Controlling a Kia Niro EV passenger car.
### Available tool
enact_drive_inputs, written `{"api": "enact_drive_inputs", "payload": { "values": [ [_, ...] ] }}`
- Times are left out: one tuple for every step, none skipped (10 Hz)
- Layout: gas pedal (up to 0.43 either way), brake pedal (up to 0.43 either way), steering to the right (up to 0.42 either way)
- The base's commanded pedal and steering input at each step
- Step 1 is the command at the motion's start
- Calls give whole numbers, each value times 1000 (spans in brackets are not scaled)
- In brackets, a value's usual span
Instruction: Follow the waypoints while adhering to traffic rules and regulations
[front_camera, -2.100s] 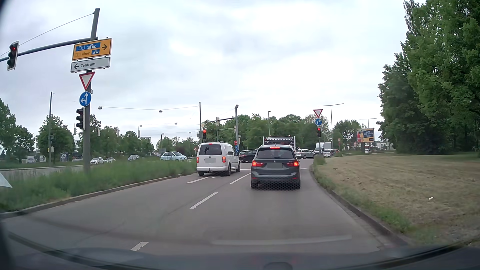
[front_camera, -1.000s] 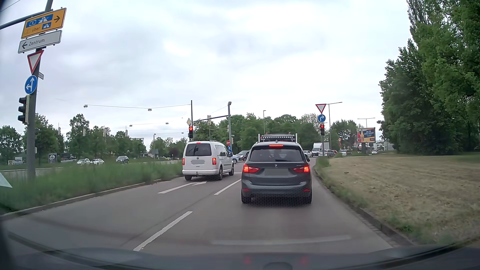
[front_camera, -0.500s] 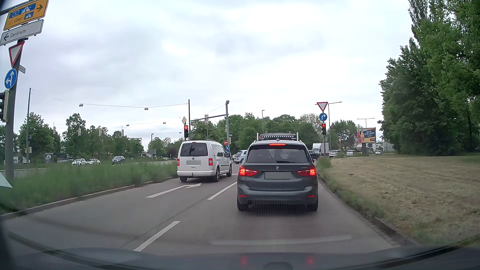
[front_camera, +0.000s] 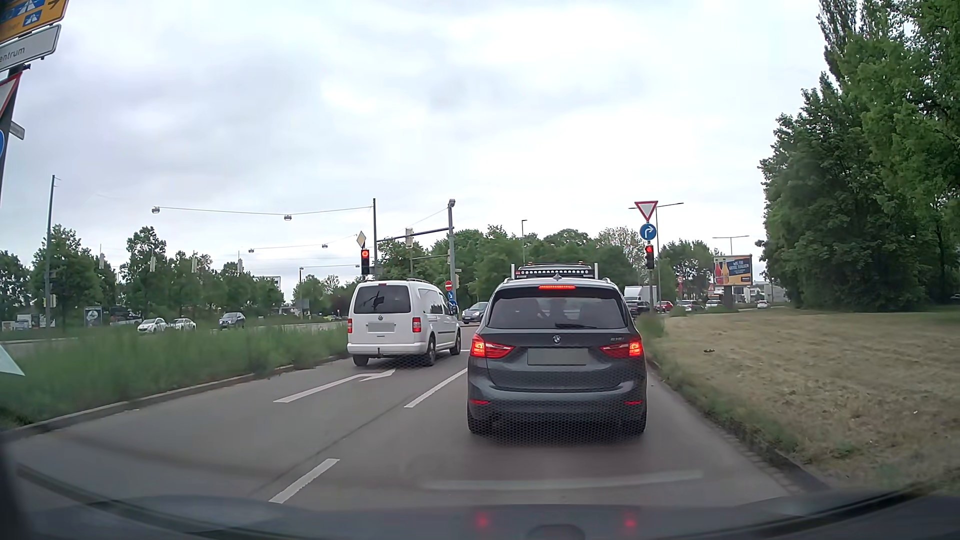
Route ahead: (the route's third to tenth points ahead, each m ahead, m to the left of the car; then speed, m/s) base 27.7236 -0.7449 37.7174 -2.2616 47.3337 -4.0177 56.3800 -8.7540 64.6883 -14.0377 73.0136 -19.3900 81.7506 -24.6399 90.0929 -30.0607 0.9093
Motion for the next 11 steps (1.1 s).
{"api": "enact_drive_inputs", "payload": {
  "values": [
    [0, 201, 22],
    [0, 195, 22],
    [0, 201, 22],
    [0, 195, 22],
    [0, 195, 22],
    [0, 195, 22],
    [0, 195, 22],
    [0, 195, 22],
    [0, 195, 22],
    [0, 195, 22],
    [0, 195, 22]
  ]
}}
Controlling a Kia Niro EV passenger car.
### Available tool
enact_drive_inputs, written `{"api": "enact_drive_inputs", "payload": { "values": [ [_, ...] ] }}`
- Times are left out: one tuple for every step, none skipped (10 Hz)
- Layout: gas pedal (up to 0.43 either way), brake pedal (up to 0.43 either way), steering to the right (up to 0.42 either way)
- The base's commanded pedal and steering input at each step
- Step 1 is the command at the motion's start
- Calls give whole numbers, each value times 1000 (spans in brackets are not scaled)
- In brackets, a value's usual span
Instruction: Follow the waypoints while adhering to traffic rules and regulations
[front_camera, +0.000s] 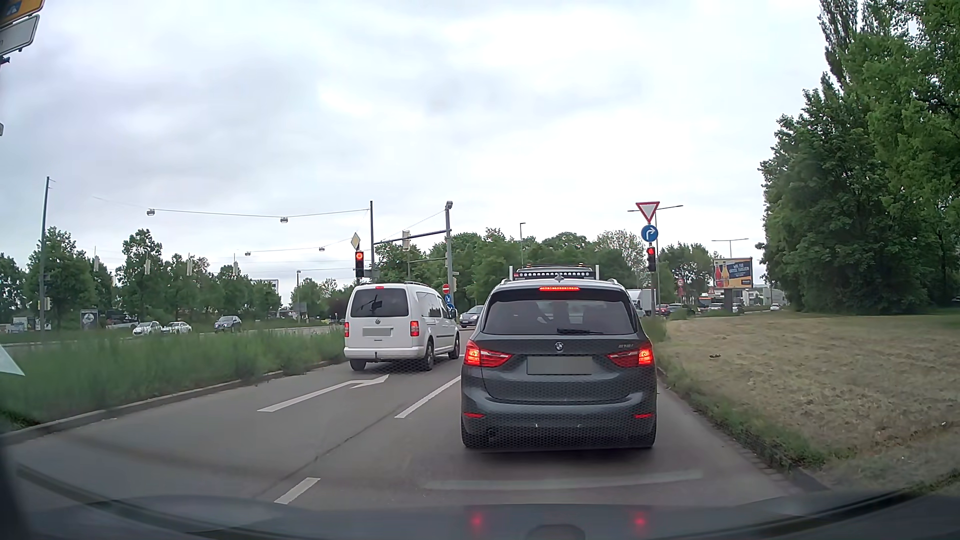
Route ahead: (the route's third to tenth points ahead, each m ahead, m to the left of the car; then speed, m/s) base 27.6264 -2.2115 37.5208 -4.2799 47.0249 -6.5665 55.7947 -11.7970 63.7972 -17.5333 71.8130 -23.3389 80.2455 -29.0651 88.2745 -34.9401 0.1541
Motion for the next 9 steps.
{"api": "enact_drive_inputs", "payload": {
  "values": [
    [0, 195, 22],
    [0, 195, 22],
    [0, 195, 22],
    [0, 195, 22],
    [0, 195, 22],
    [0, 201, 22],
    [0, 201, 22],
    [0, 201, 22],
    [0, 201, 22]
  ]
}}
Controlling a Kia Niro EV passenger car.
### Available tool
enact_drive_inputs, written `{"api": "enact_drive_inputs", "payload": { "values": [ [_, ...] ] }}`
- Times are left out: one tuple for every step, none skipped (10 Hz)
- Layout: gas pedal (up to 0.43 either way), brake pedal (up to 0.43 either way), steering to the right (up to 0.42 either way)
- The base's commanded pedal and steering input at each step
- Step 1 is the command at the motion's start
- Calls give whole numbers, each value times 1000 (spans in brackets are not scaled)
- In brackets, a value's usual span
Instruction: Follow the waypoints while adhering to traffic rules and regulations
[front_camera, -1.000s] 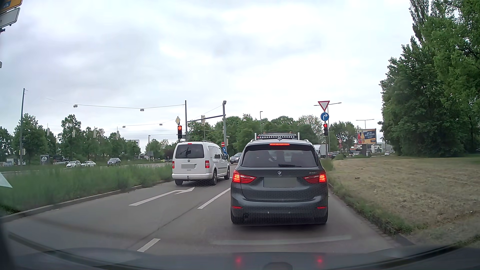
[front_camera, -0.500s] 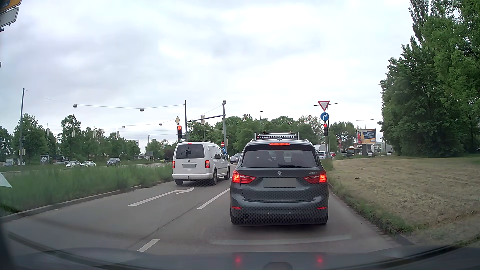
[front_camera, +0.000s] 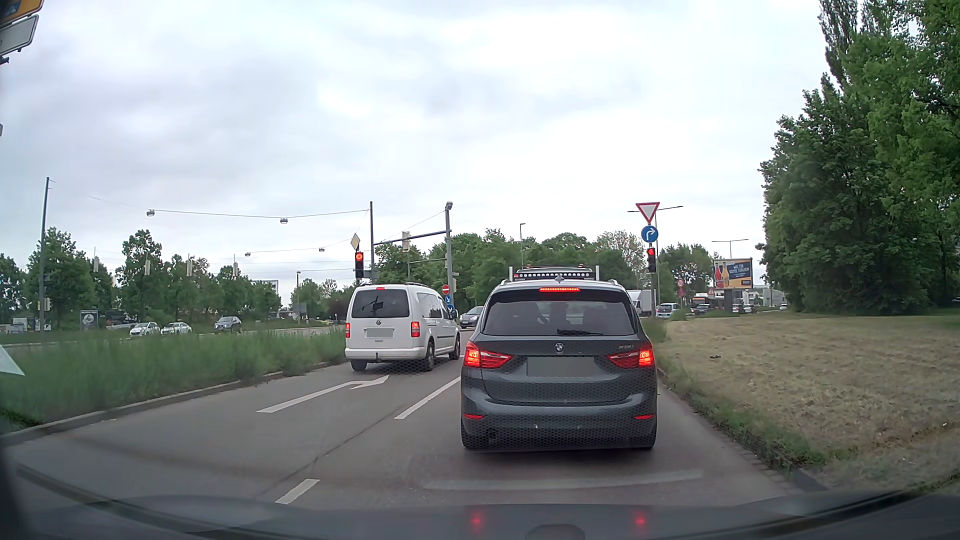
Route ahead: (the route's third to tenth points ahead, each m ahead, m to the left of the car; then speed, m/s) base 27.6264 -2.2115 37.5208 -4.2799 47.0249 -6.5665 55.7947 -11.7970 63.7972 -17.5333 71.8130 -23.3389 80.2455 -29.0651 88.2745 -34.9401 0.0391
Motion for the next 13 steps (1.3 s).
{"api": "enact_drive_inputs", "payload": {
  "values": [
    [0, 201, 22],
    [0, 201, 22],
    [0, 201, 22],
    [0, 201, 22],
    [0, 207, 22],
    [0, 207, 22],
    [0, 207, 22],
    [0, 207, 22],
    [0, 207, 22],
    [0, 207, 22],
    [0, 213, 22],
    [0, 220, 22],
    [0, 220, 22]
  ]
}}
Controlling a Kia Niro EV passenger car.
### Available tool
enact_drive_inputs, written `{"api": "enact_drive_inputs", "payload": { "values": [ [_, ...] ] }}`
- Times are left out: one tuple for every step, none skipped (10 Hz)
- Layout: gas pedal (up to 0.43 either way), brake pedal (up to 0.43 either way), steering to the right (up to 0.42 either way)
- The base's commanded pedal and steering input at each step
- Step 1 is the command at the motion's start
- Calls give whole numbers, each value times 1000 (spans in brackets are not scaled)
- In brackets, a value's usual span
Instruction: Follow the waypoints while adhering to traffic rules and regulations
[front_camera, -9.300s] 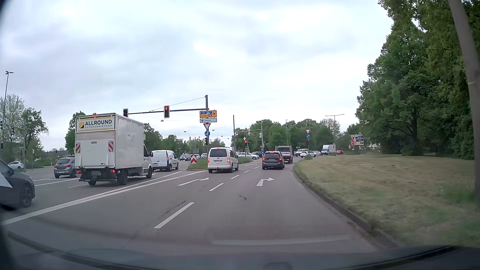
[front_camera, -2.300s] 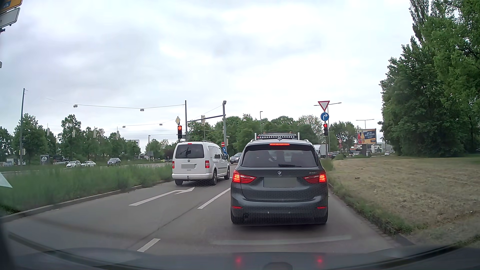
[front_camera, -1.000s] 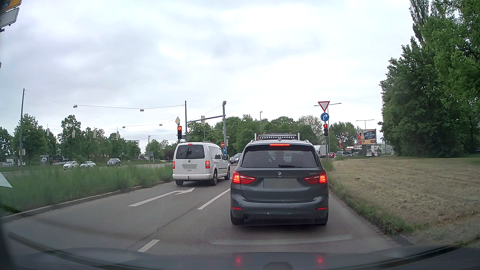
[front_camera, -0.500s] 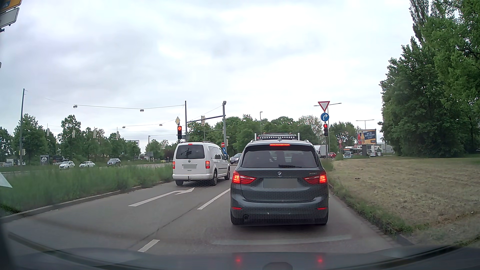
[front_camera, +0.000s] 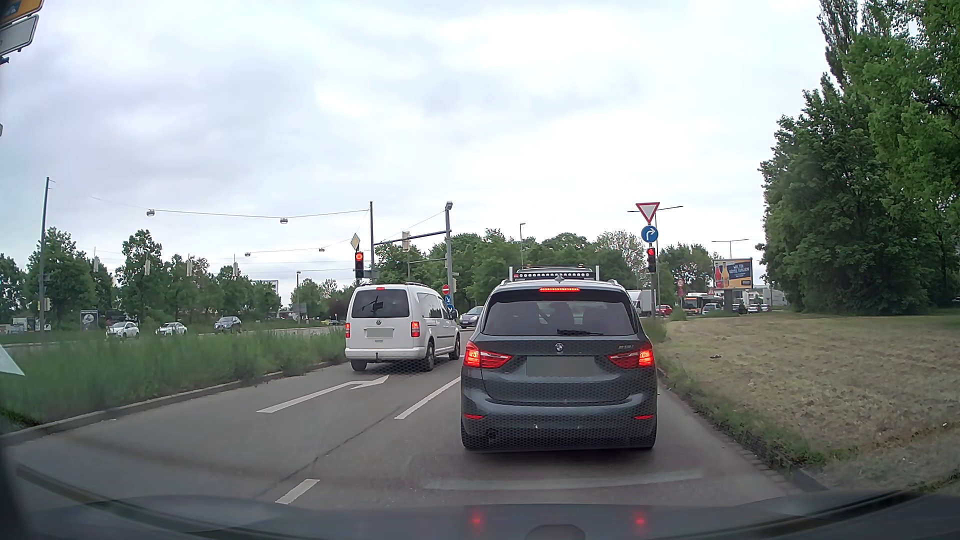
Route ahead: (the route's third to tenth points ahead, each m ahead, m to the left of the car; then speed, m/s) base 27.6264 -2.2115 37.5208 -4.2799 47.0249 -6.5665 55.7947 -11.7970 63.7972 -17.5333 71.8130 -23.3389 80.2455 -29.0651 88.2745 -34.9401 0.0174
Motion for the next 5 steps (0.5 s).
{"api": "enact_drive_inputs", "payload": {
  "values": [
    [0, 226, 22],
    [0, 226, 22],
    [0, 226, 22],
    [0, 226, 22],
    [0, 226, 22]
  ]
}}
